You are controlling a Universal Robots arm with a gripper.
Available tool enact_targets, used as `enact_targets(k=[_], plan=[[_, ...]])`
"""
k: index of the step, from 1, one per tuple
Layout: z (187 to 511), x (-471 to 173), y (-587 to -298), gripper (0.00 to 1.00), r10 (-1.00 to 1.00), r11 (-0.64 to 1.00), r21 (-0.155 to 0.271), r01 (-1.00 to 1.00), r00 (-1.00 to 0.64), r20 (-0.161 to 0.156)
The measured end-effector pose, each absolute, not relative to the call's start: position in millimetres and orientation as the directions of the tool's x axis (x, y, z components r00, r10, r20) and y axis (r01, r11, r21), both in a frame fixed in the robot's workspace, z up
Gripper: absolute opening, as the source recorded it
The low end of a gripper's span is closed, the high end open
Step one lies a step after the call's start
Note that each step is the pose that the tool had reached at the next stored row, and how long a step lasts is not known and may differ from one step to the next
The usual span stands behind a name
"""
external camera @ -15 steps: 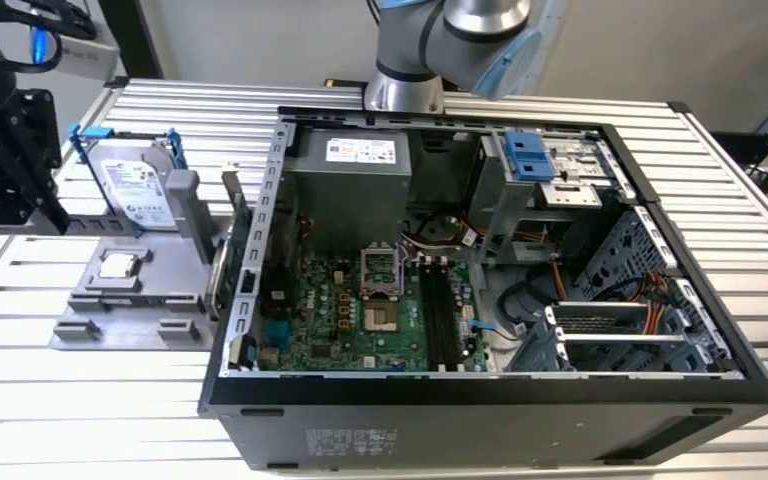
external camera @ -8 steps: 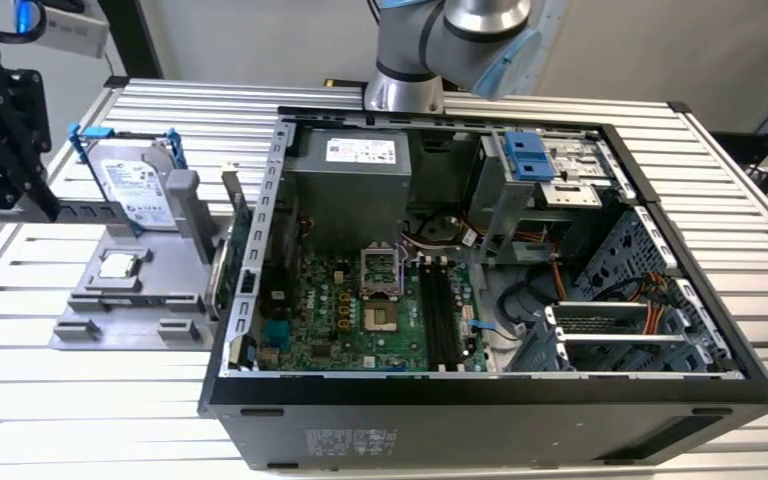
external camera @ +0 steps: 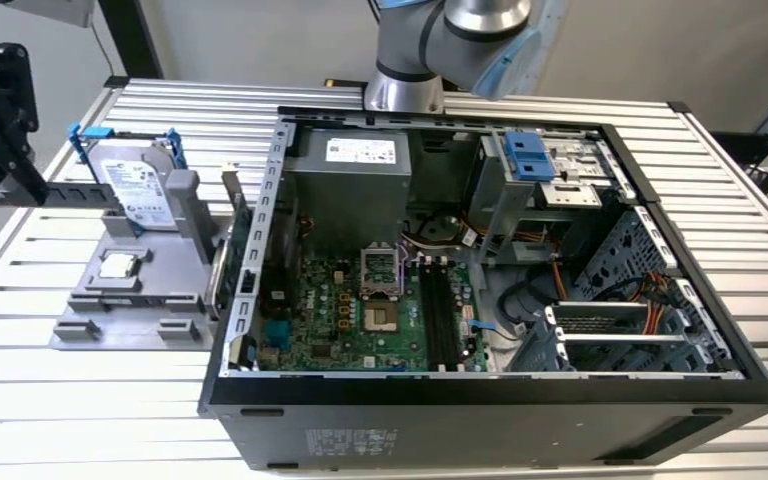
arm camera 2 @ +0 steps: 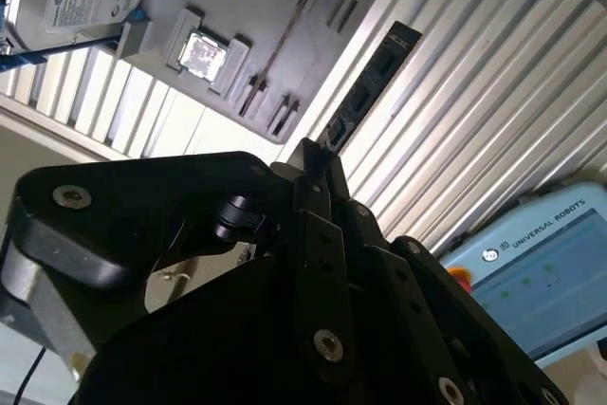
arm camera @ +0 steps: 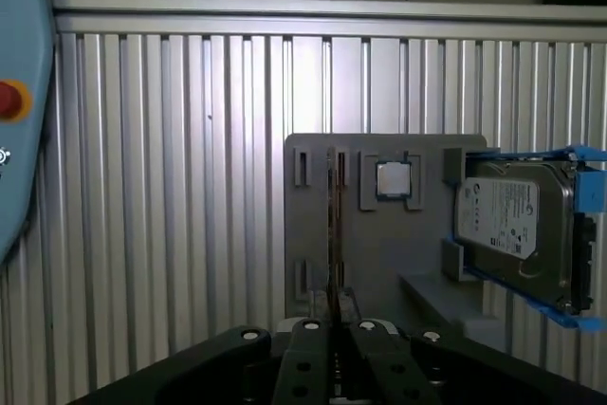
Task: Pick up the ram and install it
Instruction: 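Pick up the ram and move it above insertion slot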
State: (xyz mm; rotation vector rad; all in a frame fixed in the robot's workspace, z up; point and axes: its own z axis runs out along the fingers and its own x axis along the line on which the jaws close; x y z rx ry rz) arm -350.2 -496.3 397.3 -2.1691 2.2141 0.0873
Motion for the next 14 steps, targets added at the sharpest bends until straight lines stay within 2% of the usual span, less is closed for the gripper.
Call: enact_targets(k=[14], plan=[[421.0, -350.1, -496.4, 0.00, -0.997, 0.020, 0.012, -1.000, -0.021, -0.068]])
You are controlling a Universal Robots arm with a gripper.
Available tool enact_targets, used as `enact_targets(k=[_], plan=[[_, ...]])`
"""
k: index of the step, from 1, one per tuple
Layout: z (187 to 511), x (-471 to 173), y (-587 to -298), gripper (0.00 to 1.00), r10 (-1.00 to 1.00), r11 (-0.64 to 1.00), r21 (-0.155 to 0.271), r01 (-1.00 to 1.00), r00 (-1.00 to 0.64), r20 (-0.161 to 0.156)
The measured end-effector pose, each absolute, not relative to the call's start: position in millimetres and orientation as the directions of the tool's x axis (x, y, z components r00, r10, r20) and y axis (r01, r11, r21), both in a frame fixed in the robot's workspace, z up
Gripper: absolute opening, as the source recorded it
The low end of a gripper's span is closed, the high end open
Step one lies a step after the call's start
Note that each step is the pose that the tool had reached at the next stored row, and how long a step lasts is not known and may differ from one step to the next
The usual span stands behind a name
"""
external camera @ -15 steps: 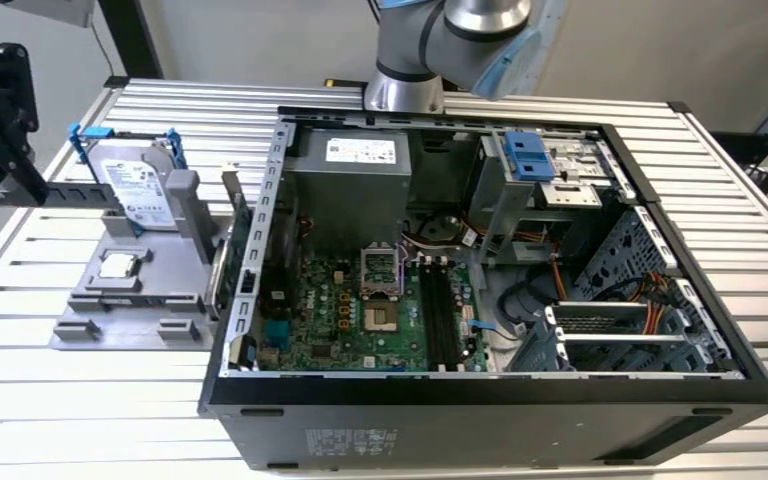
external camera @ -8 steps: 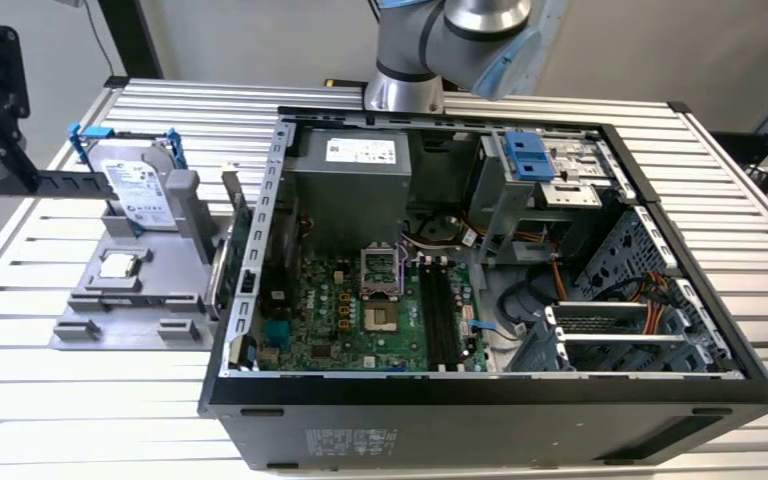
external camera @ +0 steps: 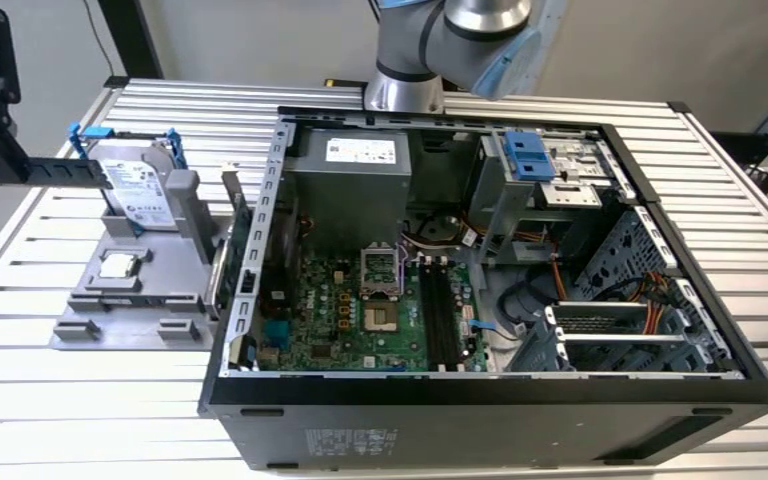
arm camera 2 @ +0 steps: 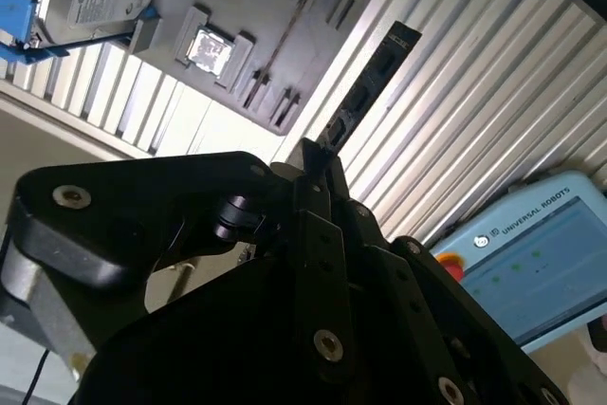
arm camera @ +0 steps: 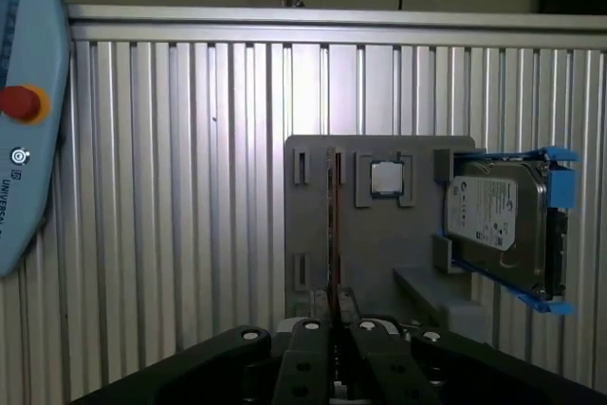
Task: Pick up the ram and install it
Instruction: 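Pick up the ram and move it above insertion slot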
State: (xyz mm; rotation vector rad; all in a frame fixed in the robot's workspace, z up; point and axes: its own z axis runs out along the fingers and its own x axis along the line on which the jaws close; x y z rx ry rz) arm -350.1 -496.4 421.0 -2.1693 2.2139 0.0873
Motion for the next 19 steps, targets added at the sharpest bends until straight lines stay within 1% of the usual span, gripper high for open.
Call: enact_targets(k=[13, 19], plan=[[424.5, -349.8, -496.2, 0.00, -0.997, 0.020, 0.012, -1.000, -0.021, -0.068], [424.4, -339.5, -496.2, 0.00, -0.998, 0.020, 0.012, -1.000, -0.021, -0.067]])
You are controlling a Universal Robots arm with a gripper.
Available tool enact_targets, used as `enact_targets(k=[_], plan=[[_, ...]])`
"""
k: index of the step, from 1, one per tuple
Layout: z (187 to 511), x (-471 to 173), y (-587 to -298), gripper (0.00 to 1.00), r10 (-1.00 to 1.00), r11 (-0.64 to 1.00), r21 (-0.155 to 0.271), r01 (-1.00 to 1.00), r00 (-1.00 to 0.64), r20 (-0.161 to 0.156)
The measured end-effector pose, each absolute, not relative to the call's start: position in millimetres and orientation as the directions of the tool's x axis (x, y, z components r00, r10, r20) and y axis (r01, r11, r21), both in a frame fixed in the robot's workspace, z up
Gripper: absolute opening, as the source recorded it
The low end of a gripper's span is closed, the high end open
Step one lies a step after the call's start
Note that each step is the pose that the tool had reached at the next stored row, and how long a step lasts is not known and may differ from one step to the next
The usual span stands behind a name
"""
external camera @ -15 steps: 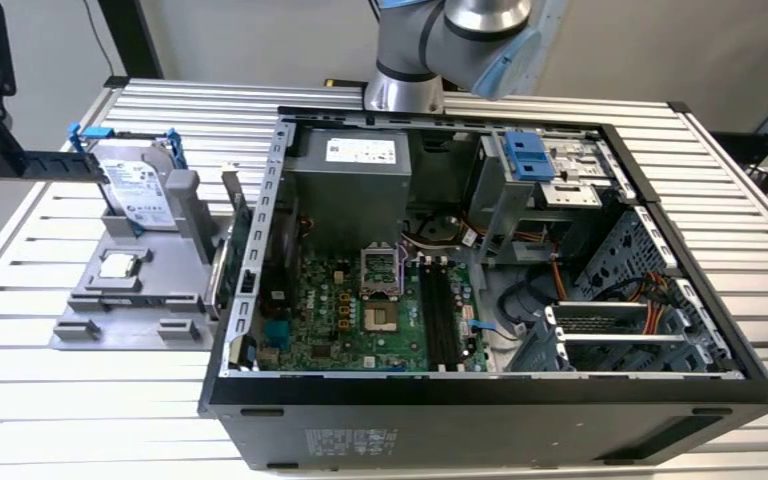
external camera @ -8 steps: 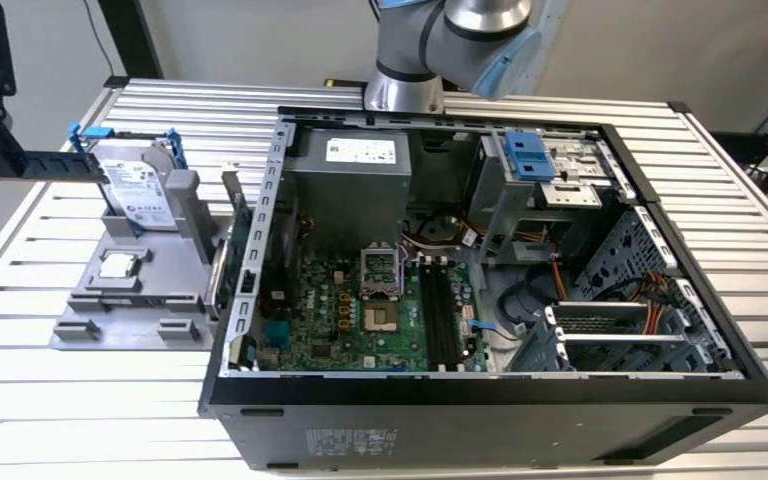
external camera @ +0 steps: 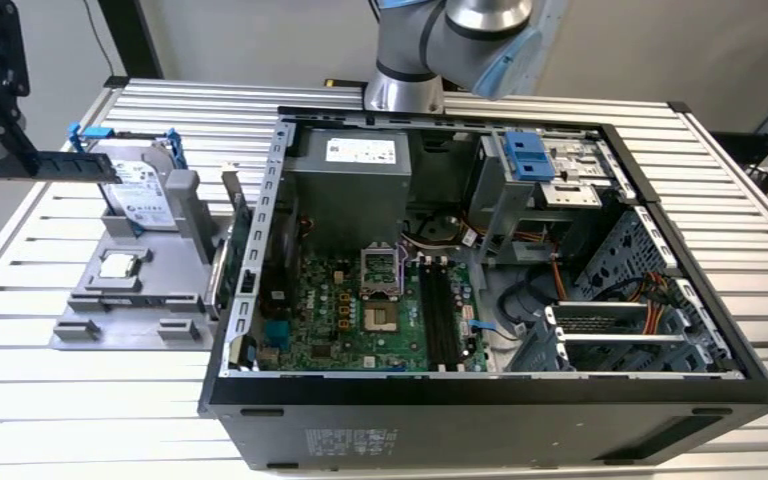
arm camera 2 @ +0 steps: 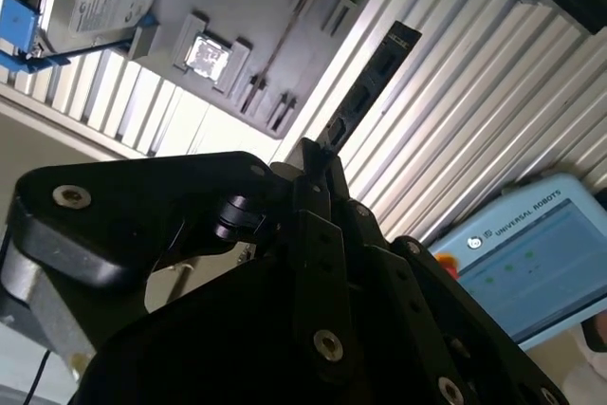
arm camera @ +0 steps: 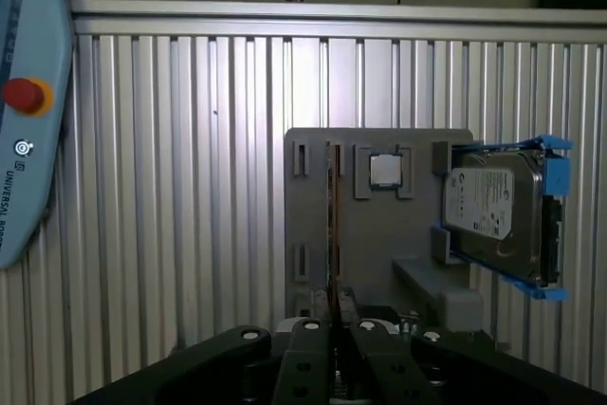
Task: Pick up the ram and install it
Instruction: 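Pick up the ram and move it above insertion slot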
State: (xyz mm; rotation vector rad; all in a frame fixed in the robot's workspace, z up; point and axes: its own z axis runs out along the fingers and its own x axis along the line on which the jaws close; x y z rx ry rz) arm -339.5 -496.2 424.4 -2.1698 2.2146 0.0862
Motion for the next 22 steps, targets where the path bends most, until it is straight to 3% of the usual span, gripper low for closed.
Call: enact_targets(k=[22], plan=[[424.4, -290.5, -496.2, 0.00, -0.998, 0.020, 0.012, -1.000, -0.021, -0.067]])
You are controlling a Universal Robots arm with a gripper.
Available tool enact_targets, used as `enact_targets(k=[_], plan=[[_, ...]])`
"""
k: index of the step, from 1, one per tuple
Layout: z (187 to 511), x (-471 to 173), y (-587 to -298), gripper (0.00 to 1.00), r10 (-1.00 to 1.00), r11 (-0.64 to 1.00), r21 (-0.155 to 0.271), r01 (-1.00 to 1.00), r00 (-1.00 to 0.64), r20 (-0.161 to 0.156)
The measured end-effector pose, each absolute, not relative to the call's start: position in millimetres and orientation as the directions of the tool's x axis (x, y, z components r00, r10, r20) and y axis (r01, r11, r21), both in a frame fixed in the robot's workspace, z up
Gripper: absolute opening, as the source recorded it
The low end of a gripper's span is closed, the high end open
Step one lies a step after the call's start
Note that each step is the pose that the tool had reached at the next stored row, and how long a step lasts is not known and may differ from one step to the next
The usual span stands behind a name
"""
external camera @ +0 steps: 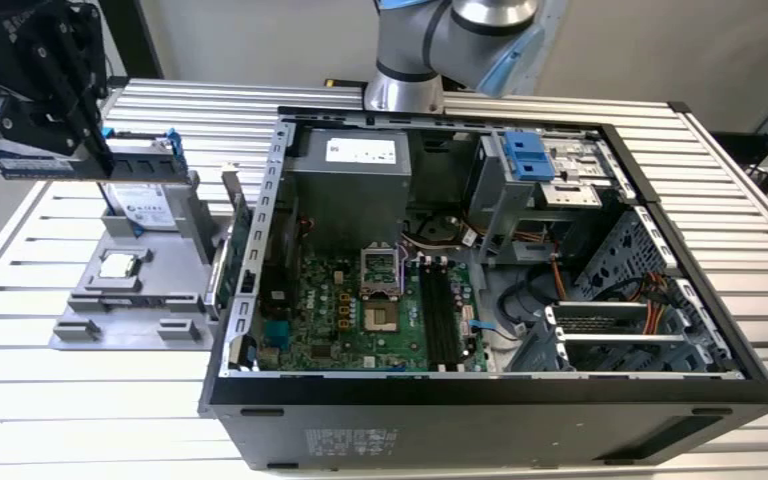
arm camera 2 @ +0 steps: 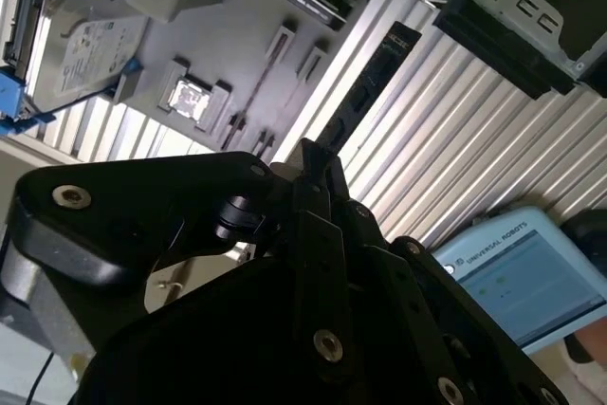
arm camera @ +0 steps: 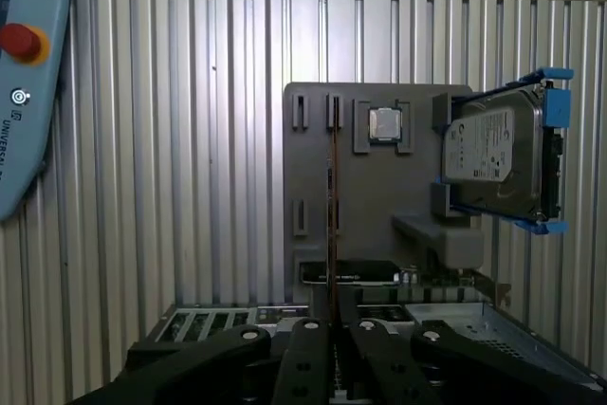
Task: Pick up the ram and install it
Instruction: 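Pick up the ram and move it above insertion slot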
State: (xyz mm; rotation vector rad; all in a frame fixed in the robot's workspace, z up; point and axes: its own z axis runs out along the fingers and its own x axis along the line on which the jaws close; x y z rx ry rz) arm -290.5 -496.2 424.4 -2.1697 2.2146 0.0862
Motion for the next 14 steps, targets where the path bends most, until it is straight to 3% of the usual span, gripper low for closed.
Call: enact_targets(k=[14], plan=[[424.4, -256.3, -496.2, 0.00, -0.998, 0.020, 0.012, -1.000, -0.021, -0.067]])
